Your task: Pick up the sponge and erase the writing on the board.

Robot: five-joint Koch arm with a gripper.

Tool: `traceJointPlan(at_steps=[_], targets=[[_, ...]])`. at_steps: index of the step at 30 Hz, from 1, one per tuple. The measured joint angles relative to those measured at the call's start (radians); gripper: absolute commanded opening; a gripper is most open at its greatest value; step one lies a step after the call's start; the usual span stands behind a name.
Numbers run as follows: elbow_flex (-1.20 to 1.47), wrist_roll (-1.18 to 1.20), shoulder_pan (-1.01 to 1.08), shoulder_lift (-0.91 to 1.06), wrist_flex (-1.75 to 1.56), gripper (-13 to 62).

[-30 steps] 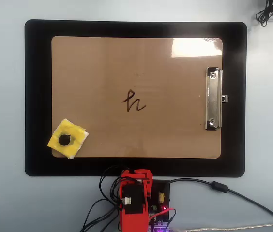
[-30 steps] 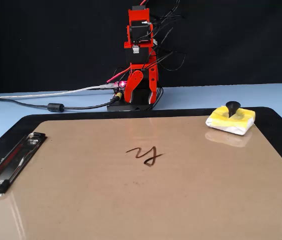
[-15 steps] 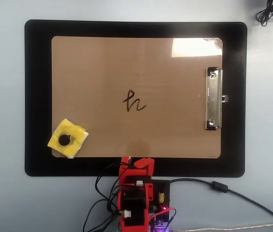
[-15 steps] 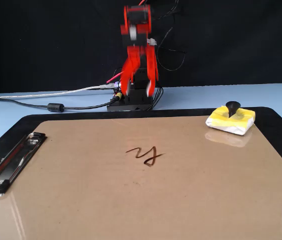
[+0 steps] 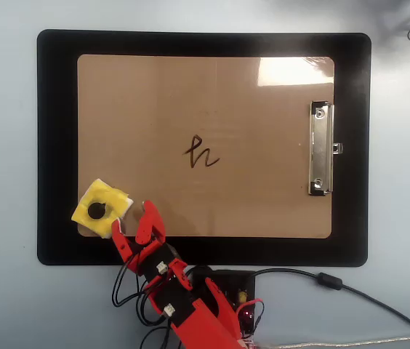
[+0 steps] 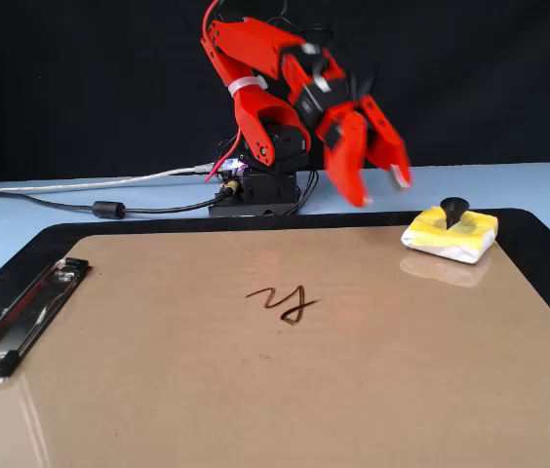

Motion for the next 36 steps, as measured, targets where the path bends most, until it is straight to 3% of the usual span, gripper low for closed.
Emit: traceJointPlan(at_steps=[4,10,27,31,34,36], targets=[[0.138,-0.005,-0.095,-0.038,-0.376,33.0],[0.138,-0.006,-0.196,-0.295,-0.69,33.0],[0.075,-0.005,-0.198,-0.649,-0.89,32.3],[0.075,-0.005,-0.198,-0.667,-0.919,23.7],[0.075,0.0,-0.196,-0.667,-0.919,11.3],[0.075,0.005,-0.189,-0.667,-0.919,-1.8]])
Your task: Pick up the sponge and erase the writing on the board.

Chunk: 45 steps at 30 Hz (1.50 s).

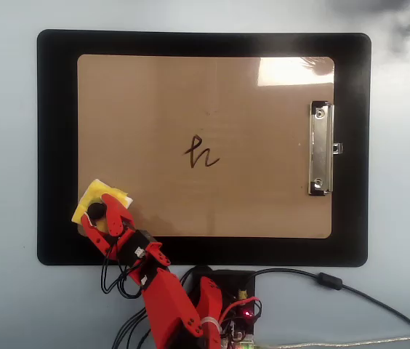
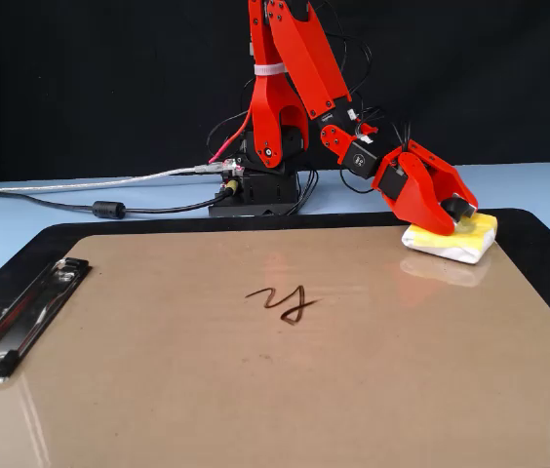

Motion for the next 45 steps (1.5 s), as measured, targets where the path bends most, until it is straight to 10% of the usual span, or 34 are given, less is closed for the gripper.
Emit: traceJointPlan(at_steps=[13,24,45], targets=[[-0.087,0.011,0.075,0.124,0.075,-8.0],[-0.405,-0.029,0.853,0.643,1.37,-8.0],[-0.261,0.138,1.068,0.051,0.558,-8.0]])
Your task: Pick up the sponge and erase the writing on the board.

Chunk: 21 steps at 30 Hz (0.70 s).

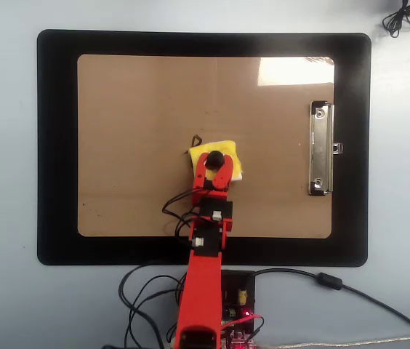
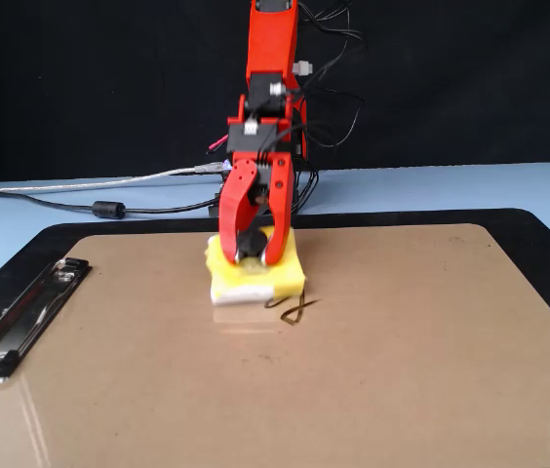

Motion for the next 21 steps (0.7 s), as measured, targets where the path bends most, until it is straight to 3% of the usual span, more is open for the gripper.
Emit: traceJointPlan(at_steps=[4,6,9,11,16,19,21], targets=[[-0.187,-0.003,0.005,-0.262,-0.193,-8.0],[-0.199,-0.005,0.005,-0.288,-0.225,-8.0],[-0.015,-0.005,0.006,-0.166,-0.23,-8.0],[0.215,-0.005,0.005,0.038,-0.229,-8.0],[0.485,0.002,0.002,0.393,-0.207,-8.0],[0.454,0.002,-0.026,0.336,-0.209,-8.0],[0.291,-0.002,-0.046,0.158,-0.21,-8.0]])
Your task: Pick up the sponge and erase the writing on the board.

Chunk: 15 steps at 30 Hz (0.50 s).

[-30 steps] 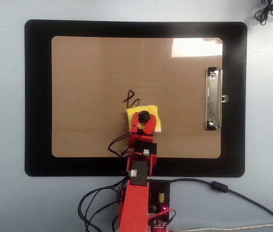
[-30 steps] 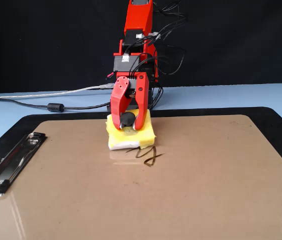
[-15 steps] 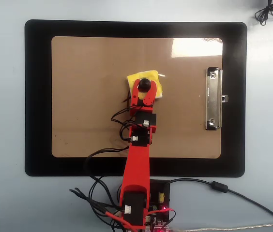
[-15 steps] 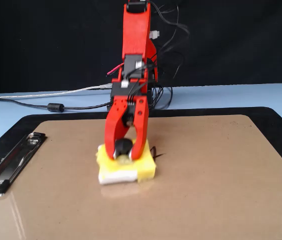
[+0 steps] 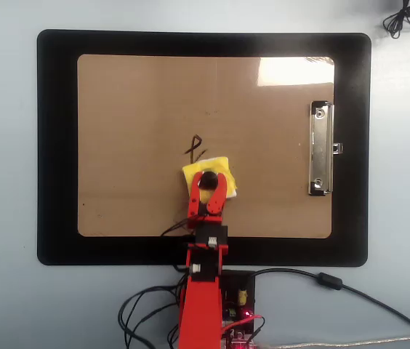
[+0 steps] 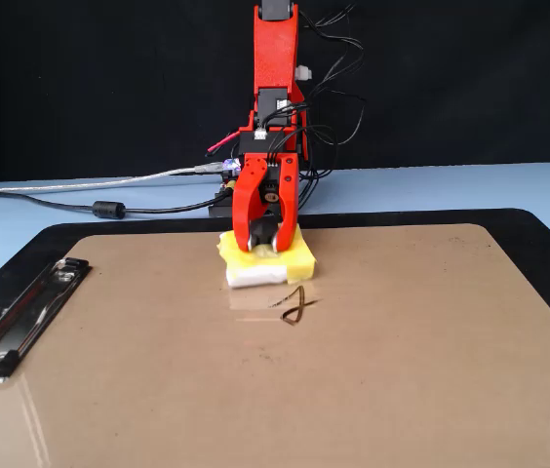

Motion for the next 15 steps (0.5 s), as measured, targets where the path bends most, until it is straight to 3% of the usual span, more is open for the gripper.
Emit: traceJointPlan(at_steps=[5,7,10,15], targets=[[-0.397,-0.038,-0.017,-0.436,-0.1,-8.0],[-0.434,-0.048,-0.021,-0.495,-0.127,-8.0],[-0.367,-0.06,-0.051,-0.449,-0.132,-8.0],[0.067,-0.064,-0.118,-0.054,-0.123,-8.0]])
